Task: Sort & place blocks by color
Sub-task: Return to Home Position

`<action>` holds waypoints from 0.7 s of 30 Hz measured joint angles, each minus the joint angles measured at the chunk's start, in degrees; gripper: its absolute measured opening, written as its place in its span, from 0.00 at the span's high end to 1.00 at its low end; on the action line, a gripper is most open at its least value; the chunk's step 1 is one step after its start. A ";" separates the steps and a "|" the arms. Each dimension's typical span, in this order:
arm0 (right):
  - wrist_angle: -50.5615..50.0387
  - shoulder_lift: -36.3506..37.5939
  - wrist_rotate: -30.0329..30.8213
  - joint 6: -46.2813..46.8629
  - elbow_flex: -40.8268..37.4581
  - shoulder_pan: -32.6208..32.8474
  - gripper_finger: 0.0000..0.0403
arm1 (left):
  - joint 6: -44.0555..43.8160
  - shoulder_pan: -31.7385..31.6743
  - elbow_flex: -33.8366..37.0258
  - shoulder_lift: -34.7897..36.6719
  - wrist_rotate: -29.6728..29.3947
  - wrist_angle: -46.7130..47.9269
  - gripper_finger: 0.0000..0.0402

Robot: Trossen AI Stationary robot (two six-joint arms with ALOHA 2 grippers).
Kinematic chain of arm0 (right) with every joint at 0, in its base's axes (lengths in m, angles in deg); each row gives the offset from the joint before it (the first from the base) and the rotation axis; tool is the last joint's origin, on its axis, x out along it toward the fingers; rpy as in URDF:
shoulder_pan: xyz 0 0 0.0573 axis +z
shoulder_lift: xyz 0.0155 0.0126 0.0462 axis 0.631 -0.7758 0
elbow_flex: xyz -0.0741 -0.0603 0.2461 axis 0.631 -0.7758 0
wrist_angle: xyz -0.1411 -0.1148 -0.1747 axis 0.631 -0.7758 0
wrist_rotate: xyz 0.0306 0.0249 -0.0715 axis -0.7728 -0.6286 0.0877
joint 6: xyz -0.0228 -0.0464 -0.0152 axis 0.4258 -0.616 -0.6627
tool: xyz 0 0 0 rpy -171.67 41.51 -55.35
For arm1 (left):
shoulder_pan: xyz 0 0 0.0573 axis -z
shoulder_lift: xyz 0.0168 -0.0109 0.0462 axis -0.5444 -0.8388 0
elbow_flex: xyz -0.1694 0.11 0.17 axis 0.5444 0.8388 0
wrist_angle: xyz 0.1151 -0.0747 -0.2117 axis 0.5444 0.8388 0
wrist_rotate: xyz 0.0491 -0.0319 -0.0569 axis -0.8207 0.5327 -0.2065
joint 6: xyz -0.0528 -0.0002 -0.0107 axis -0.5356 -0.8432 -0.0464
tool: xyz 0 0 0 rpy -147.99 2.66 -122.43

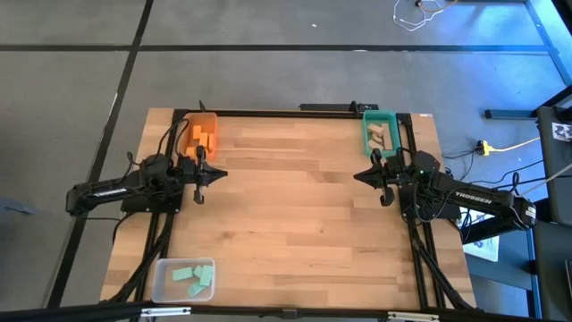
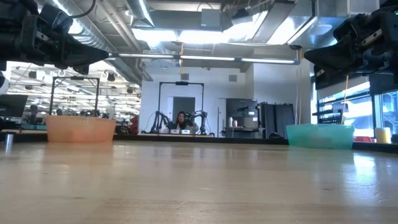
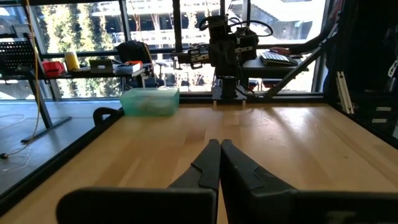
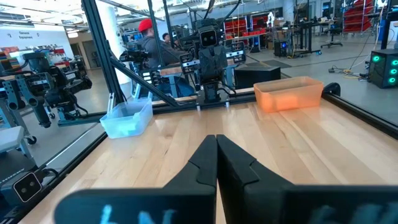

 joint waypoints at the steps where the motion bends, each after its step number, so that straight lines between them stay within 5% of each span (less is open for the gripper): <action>1: 0.00 0.00 -0.02 0.01 0.00 -0.01 1.00 | 0.00 0.00 0.00 0.00 0.00 0.00 1.00; 21: 0.00 0.00 0.01 0.00 0.00 -0.01 0.97 | 0.00 -0.02 0.00 0.00 0.02 -0.02 1.00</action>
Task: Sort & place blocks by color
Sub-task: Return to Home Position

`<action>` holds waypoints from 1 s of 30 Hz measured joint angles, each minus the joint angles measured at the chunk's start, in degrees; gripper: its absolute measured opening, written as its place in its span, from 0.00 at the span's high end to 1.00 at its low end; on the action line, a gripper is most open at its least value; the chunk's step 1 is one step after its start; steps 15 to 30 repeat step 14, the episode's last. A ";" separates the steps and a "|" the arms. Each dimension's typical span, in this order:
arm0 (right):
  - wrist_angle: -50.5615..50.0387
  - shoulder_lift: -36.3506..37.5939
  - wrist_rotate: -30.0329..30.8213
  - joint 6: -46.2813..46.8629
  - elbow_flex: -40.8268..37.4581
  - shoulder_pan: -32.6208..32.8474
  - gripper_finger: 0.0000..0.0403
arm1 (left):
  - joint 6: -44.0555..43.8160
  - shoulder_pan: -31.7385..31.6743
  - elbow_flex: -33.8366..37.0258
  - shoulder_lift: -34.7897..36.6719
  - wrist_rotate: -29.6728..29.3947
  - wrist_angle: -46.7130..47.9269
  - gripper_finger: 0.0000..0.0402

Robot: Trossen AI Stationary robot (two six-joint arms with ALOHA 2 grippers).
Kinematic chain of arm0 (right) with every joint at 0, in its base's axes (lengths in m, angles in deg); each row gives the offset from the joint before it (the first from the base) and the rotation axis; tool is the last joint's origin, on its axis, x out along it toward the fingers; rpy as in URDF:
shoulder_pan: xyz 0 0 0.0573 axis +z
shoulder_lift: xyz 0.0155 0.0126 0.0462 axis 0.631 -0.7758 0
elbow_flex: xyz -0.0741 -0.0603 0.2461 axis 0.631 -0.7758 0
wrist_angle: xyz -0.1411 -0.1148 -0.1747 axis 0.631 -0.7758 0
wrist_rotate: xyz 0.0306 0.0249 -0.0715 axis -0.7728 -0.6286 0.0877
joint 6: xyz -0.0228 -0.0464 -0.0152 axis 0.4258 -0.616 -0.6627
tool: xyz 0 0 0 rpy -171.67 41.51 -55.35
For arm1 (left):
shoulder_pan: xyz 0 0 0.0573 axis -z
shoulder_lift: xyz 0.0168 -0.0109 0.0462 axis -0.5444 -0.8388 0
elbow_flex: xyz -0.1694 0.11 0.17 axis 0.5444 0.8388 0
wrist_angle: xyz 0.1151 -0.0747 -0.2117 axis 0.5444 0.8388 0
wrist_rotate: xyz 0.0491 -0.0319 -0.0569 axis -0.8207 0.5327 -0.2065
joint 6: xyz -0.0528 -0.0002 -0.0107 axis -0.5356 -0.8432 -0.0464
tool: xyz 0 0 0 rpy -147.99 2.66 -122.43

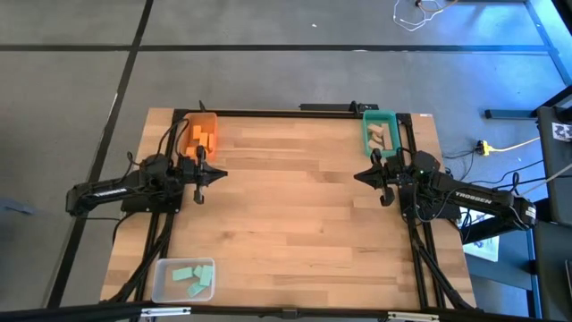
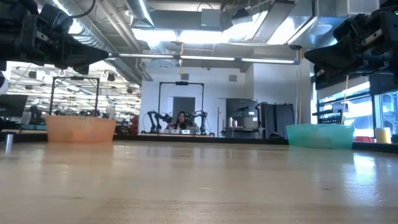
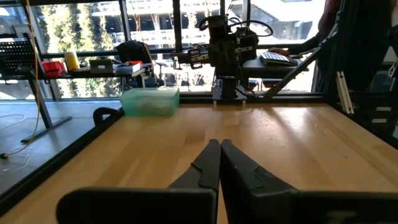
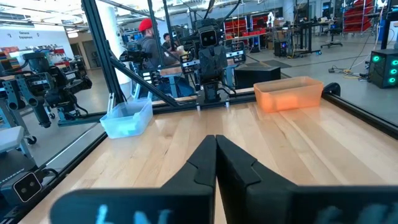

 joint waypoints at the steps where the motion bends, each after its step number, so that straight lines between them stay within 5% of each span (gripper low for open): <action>1: 0.00 0.00 0.00 0.00 0.00 0.00 0.97 | 0.00 0.02 0.00 0.00 -0.01 0.01 1.00; 30: 0.00 -0.02 0.00 0.00 0.00 0.00 0.98 | 0.00 0.02 0.00 0.00 -0.02 -0.01 1.00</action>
